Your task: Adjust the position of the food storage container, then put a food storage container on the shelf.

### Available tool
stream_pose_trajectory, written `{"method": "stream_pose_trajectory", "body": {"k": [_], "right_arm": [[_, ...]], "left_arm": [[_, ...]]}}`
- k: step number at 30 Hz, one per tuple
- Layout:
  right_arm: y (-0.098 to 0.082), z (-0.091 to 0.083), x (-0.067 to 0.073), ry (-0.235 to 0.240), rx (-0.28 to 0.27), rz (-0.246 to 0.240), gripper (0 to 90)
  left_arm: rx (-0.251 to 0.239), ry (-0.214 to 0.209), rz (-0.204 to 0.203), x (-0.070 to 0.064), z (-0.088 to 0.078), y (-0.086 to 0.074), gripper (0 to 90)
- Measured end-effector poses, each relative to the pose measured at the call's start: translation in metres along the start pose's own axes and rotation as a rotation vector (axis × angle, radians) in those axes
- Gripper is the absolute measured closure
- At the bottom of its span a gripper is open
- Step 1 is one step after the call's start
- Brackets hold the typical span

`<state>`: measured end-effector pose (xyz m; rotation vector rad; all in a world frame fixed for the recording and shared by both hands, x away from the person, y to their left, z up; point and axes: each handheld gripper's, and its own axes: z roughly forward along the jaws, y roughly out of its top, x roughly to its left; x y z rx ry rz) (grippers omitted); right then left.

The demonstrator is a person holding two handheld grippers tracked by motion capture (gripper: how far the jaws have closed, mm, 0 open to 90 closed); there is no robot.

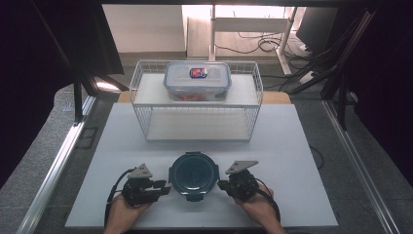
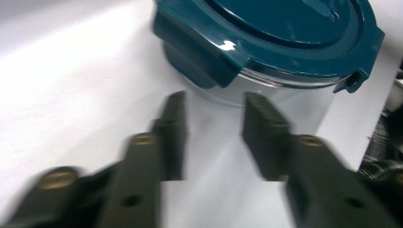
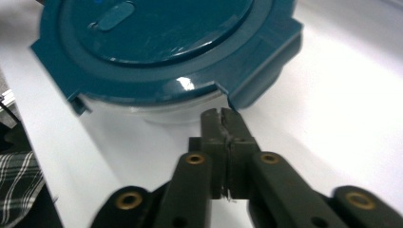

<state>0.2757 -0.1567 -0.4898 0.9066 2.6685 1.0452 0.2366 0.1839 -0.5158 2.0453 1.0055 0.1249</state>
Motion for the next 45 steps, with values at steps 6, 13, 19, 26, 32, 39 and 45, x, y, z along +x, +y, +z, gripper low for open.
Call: {"method": "stream_pose_trajectory", "body": {"k": [6,13,19,26,32,39,45], "right_arm": [[-0.016,-0.016,-0.011,-0.01,-0.058,0.002,42.4],[-0.023,-0.013,-0.017,-0.003,-0.115,0.018,3.9],[-0.021,-0.011,-0.015,0.019,-0.115,0.006,1.7],[-0.014,-0.011,-0.018,0.029,-0.147,-0.006,0.8],[-0.004,-0.008,-0.016,0.037,-0.145,0.01,0.9],[0.01,-0.004,-0.018,0.105,-0.123,0.094,0.5],[0.026,0.003,-0.022,0.113,-0.083,0.136,6.6]], "left_arm": [[-0.042,0.005,-0.016,0.003,-0.013,-0.008,23.5],[-0.038,0.006,0.048,0.0,-0.009,-0.016,1.6],[-0.073,0.021,0.056,0.003,-0.01,-0.016,1.6],[-0.084,0.02,0.046,0.006,-0.007,-0.013,1.1],[-0.071,0.008,0.044,0.004,-0.003,-0.001,1.8],[-0.089,-0.042,0.008,0.004,-0.002,0.016,2.1],[-0.048,-0.057,-0.005,0.007,0.01,0.03,3.2]]}}
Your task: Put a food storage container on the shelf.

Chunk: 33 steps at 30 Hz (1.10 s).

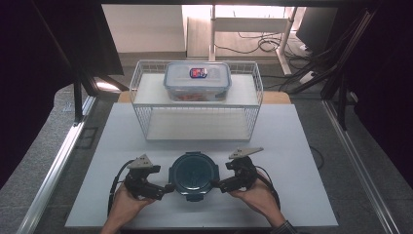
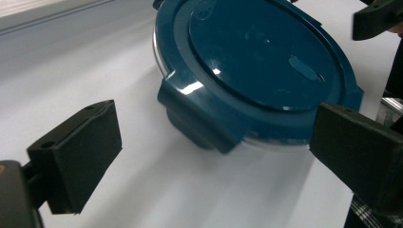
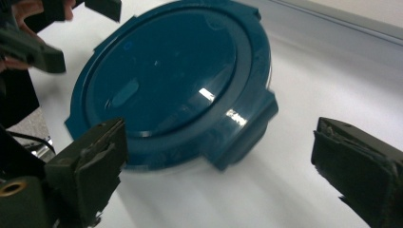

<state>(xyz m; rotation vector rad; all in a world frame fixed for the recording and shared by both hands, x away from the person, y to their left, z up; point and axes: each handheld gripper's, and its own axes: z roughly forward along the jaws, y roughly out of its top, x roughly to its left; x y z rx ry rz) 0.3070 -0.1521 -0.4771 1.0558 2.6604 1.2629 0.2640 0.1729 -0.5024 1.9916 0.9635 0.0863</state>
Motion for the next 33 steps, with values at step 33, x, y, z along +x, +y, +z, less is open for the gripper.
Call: {"method": "stream_pose_trajectory", "body": {"k": [33], "right_arm": [[-0.008,0.016,-0.027,0.271,0.146,0.292,32.0]], "left_arm": [[0.061,-0.271,-0.293,0.017,0.015,-0.013,28.4]]}}
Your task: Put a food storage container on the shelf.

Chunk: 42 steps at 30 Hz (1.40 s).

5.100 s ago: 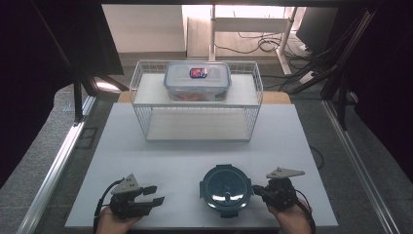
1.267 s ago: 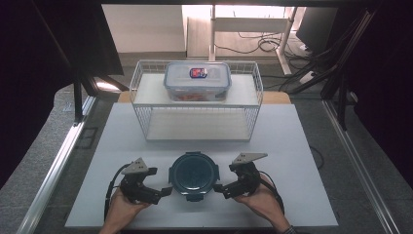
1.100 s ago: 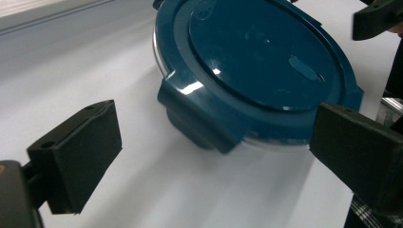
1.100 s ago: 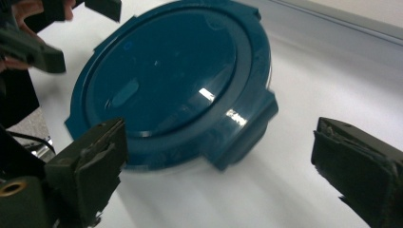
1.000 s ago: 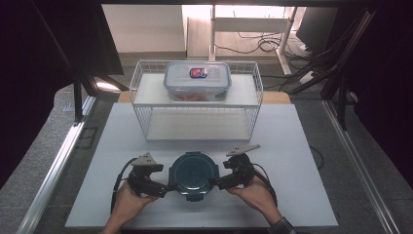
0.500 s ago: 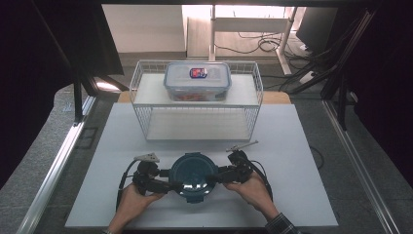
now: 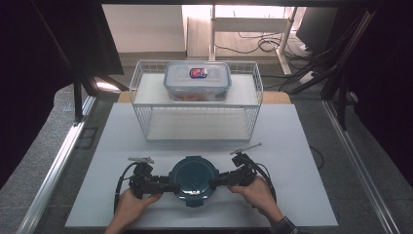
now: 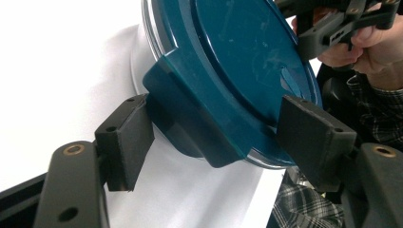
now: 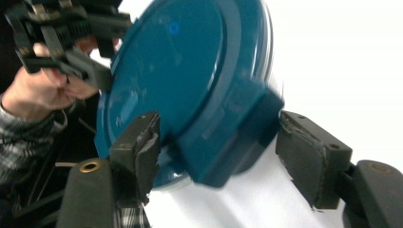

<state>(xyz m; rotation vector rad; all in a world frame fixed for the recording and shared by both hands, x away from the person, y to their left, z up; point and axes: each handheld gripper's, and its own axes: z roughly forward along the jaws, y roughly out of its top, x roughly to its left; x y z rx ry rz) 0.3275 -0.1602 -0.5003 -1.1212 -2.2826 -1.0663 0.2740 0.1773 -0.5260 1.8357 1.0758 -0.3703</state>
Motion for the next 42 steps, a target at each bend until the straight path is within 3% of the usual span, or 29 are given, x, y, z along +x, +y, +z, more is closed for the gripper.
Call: {"method": "stream_pose_trajectory", "body": {"k": [3,4,6,9,14,20,23,25,27,33,42], "right_arm": [[-0.003,-0.001,-0.001,0.011,-0.013,0.015,35.9],[-0.003,-0.003,-0.004,0.026,-0.022,0.04,41.1],[-0.004,-0.008,-0.006,0.05,-0.039,0.071,47.3],[-0.006,-0.01,-0.002,0.048,-0.048,0.062,49.6],[-0.021,-0.019,0.015,0.023,-0.098,0.017,55.4],[-0.034,-0.022,0.029,-0.031,-0.137,-0.024,56.4],[-0.035,-0.022,0.029,-0.031,-0.152,-0.011,56.9],[-0.035,-0.022,0.031,-0.046,-0.166,-0.029,57.0],[-0.032,-0.023,0.035,-0.072,-0.177,-0.06,57.0],[-0.026,-0.028,0.037,-0.066,-0.203,-0.075,57.0],[-0.005,-0.048,0.05,-0.101,-0.277,-0.15,56.2]], "left_arm": [[0.004,-0.006,-0.015,0.001,-0.002,0.0,31.9],[-0.01,-0.025,-0.021,0.002,-0.005,-0.001,34.7],[-0.019,-0.021,-0.001,-0.002,-0.009,-0.004,39.5],[-0.032,-0.009,0.014,-0.007,-0.012,-0.007,44.6],[-0.098,-0.036,-0.002,-0.014,-0.019,-0.021,53.6],[-0.146,-0.06,-0.048,-0.016,-0.021,-0.027,57.4],[-0.166,-0.048,-0.055,-0.018,-0.021,-0.026,57.9],[-0.165,-0.033,-0.055,-0.018,-0.021,-0.025,57.8],[-0.168,-0.026,-0.051,-0.018,-0.021,-0.024,57.4],[-0.187,-0.014,-0.022,-0.024,-0.026,-0.014,57.4],[-0.218,0.021,0.065,-0.041,-0.037,0.014,57.3]]}}
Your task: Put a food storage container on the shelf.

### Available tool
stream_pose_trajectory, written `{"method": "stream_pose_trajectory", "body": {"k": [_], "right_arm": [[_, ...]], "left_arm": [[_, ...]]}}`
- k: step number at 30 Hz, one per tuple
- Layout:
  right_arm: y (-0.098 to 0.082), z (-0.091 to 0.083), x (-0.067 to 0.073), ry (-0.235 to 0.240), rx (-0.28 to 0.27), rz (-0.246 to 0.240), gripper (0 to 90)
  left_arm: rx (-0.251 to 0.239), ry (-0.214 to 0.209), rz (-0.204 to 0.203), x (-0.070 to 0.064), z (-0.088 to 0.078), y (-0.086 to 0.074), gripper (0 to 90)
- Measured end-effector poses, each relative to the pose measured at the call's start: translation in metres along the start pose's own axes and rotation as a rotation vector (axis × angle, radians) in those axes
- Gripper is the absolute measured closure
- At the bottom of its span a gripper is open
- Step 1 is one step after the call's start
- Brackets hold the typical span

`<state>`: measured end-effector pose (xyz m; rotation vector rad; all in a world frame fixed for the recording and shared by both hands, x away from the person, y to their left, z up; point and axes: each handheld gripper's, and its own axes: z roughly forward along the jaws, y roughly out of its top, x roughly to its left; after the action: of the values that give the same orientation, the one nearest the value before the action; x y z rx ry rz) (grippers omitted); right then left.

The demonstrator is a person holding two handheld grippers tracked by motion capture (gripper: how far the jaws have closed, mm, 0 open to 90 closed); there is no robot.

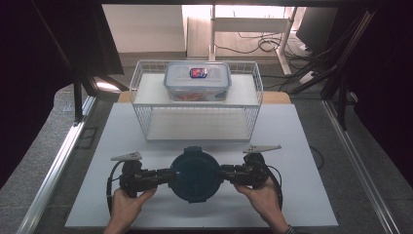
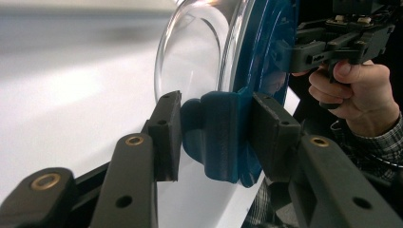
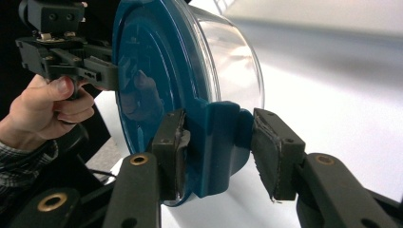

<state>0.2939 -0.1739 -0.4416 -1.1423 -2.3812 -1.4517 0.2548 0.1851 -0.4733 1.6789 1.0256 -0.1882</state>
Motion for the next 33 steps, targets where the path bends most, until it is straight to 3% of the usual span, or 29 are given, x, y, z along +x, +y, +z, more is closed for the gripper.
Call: {"method": "stream_pose_trajectory", "body": {"k": [4,6,18,33], "right_arm": [[0.012,-0.006,0.003,-0.017,-0.018,-0.016,56.0],[0.023,-0.011,0.005,-0.028,-0.031,-0.032,55.9],[0.059,-0.024,0.007,-0.027,-0.074,-0.05,55.9],[0.098,-0.034,0.01,-0.023,-0.114,-0.064,55.9]], "left_arm": [[-0.013,-0.001,0.016,-0.003,-0.001,0.01,57.2],[-0.023,0.001,0.034,-0.006,-0.003,0.023,57.2],[-0.035,0.018,0.08,-0.016,-0.01,0.067,57.2],[-0.056,0.026,0.095,-0.023,-0.02,0.107,57.2]]}}
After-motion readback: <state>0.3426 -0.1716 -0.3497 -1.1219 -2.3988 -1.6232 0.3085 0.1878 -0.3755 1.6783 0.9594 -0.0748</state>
